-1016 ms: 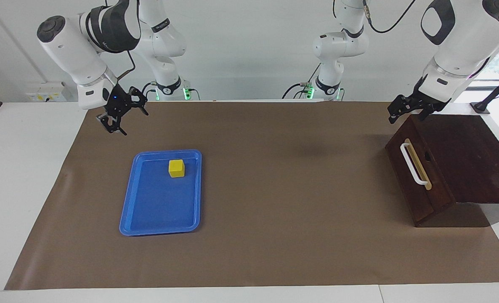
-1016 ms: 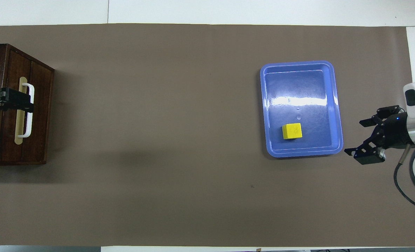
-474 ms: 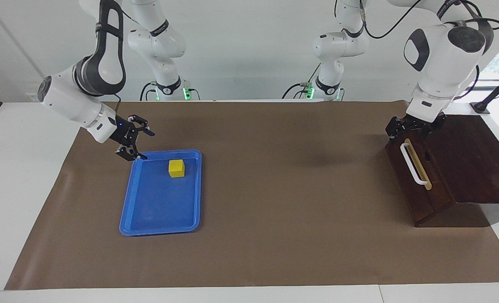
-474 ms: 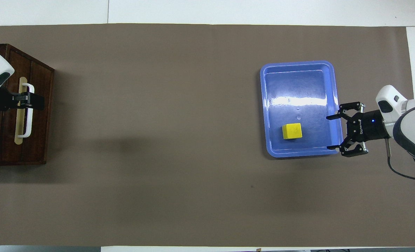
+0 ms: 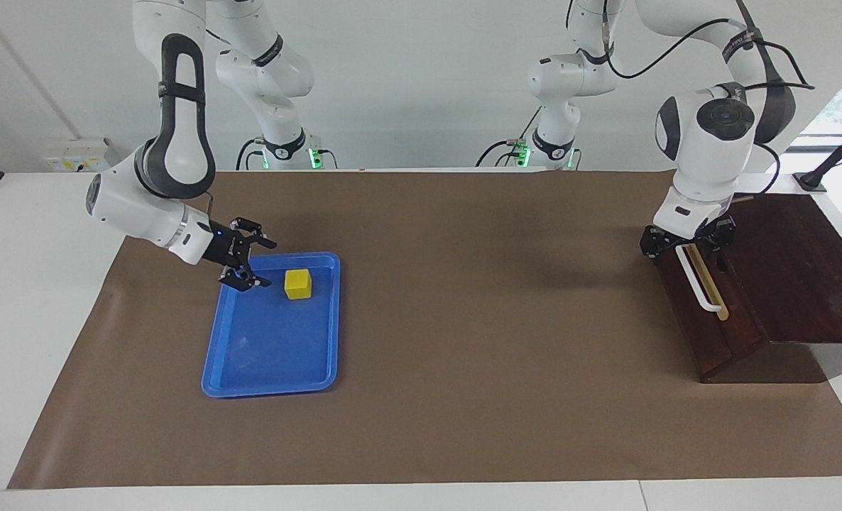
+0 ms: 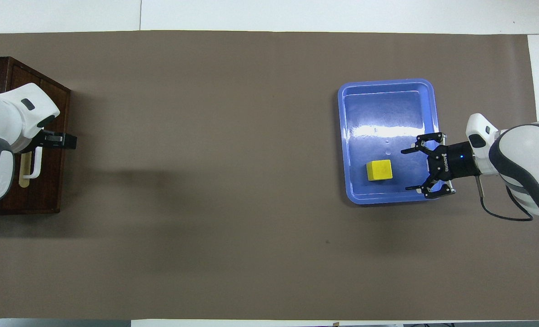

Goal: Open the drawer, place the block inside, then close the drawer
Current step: 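Lower the right gripper over the block while the left gripper grips the drawer handle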

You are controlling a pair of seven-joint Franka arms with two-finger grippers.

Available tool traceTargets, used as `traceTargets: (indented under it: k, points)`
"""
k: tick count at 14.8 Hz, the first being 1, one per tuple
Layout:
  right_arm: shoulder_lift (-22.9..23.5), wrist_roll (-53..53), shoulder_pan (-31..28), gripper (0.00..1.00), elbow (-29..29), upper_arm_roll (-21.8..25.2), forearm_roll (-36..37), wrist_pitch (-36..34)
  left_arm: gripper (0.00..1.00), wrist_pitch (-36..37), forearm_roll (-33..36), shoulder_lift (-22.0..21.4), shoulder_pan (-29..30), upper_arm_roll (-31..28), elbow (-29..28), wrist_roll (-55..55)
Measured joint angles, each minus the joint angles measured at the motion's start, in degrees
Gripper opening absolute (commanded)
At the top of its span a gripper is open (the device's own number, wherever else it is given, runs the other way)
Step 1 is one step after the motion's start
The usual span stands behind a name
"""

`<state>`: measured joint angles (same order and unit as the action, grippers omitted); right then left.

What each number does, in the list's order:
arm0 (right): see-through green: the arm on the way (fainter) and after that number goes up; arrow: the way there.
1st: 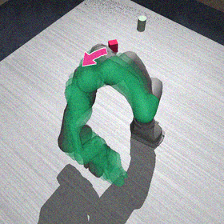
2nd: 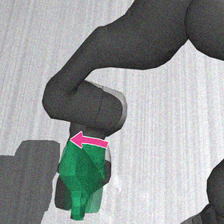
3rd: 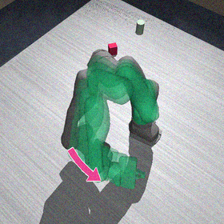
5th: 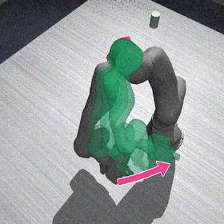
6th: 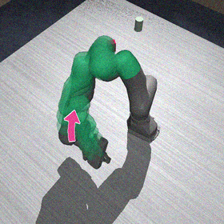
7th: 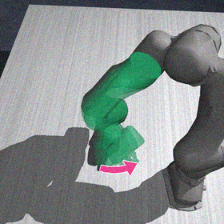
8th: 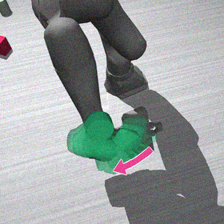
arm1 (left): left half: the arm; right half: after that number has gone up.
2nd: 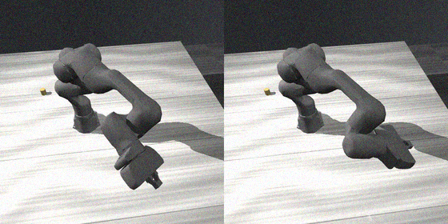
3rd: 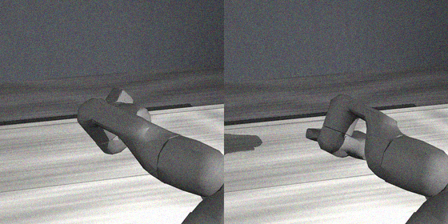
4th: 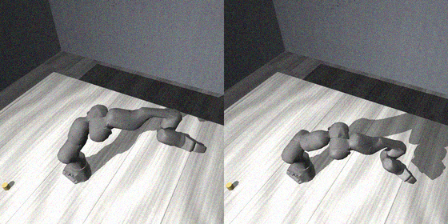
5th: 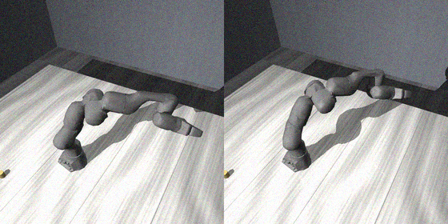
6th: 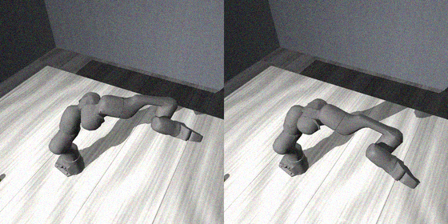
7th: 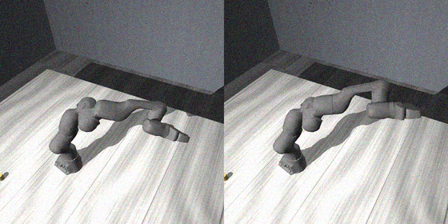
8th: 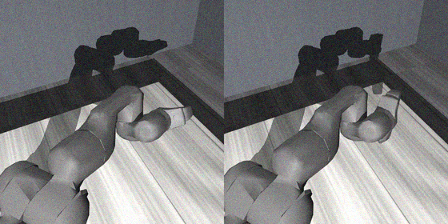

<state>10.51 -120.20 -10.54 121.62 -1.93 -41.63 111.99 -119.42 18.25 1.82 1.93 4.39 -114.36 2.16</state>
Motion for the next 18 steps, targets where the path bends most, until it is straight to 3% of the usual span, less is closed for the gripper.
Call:
traceTargets:
  k: [5, 11, 18]
  points:
    - [5.18, -2.2, 0.39, 1.0, -2.52, -0.05, -3.0, 0.18, 1.0, -3.12, 4.17, 1.36, 0.07, -0.04, -2.07, 0.02]
    - [5.67, -6.52, 1.25, 1.0, -3.07, -0.45, -3.12, 2.86, 1.0, -10.0, 4.86, 2.1, 0.4, -0.12, -5.15, 0.03]
    - [5.74, -9.0, 2.63, 1.0, -3.06, -0.6, -3.12, 2.94, 1.0, -12.96, 5.12, 2.47, -0.32, 0.29, -5.44, 5.1]
